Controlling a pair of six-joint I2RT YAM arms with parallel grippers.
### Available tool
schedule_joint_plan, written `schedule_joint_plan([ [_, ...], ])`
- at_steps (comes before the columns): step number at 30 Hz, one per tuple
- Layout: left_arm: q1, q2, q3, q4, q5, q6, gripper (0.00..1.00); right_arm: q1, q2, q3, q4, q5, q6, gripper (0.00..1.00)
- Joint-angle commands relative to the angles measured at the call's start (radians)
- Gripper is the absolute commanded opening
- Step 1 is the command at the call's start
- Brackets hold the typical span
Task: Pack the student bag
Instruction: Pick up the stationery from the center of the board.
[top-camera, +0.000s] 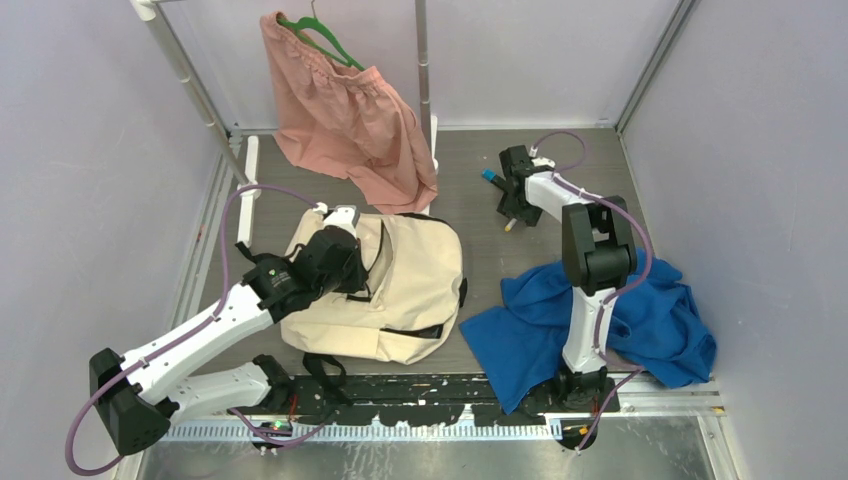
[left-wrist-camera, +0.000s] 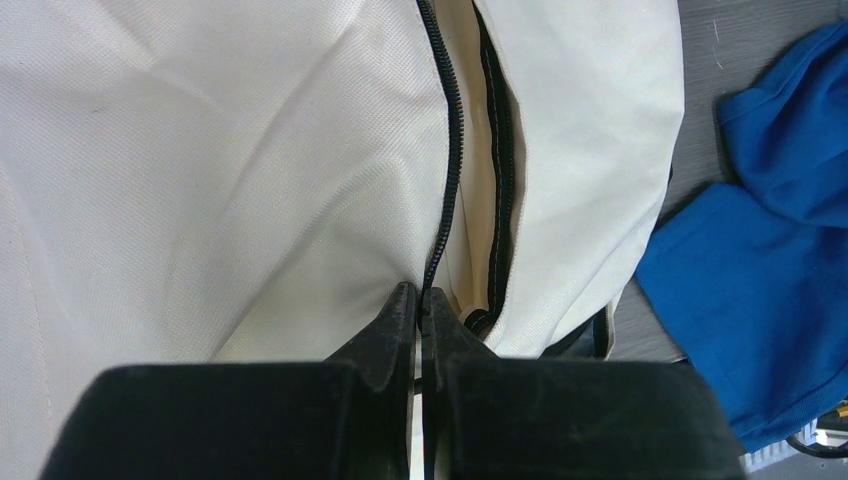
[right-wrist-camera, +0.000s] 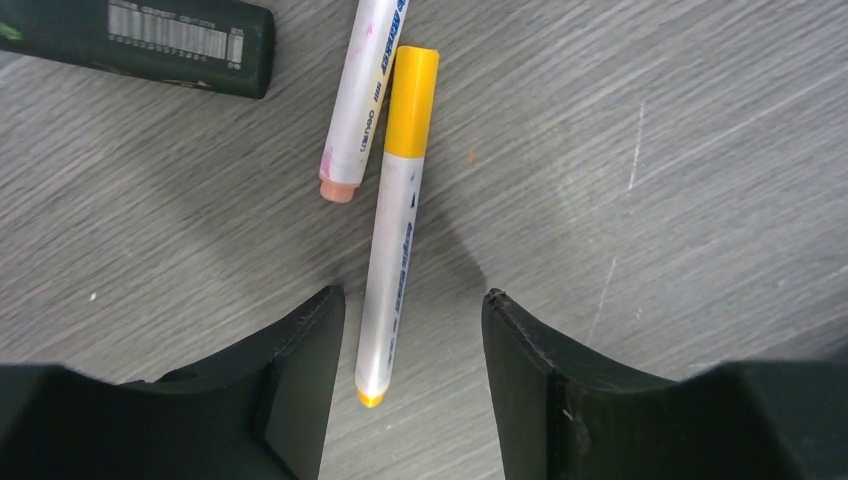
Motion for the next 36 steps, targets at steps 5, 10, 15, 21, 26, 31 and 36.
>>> schedule_joint_plan([
  [5,0.005,-0.037,0.015,0.078,0.015,0.025,0.0,-0.022,0.06,0.037,0.006,-0.02,0.023,0.42],
  [10,0.005,-0.028,0.016,0.091,0.014,0.025,0.0,-0.03,0.003,-0.053,0.021,-0.025,0.06,0.14],
  [15,0.005,-0.027,0.016,0.092,0.007,0.033,0.0,-0.033,-0.117,-0.174,0.038,-0.057,0.085,0.01],
  [21,0.005,-0.02,0.026,0.093,0.006,0.038,0.0,-0.031,-0.339,-0.315,0.03,-0.078,0.071,0.01],
  [26,0.006,-0.016,0.025,0.113,-0.002,0.037,0.0,0.0,-0.62,-0.401,0.092,-0.23,-0.015,0.01],
  [31,0.011,0.004,0.043,0.124,0.0,0.025,0.0,0.195,-0.816,-0.441,0.112,-0.437,-0.05,0.01],
  [36,0.011,0.009,0.048,0.156,0.014,0.033,0.0,0.429,-0.839,-0.476,0.169,-0.623,-0.003,0.01],
])
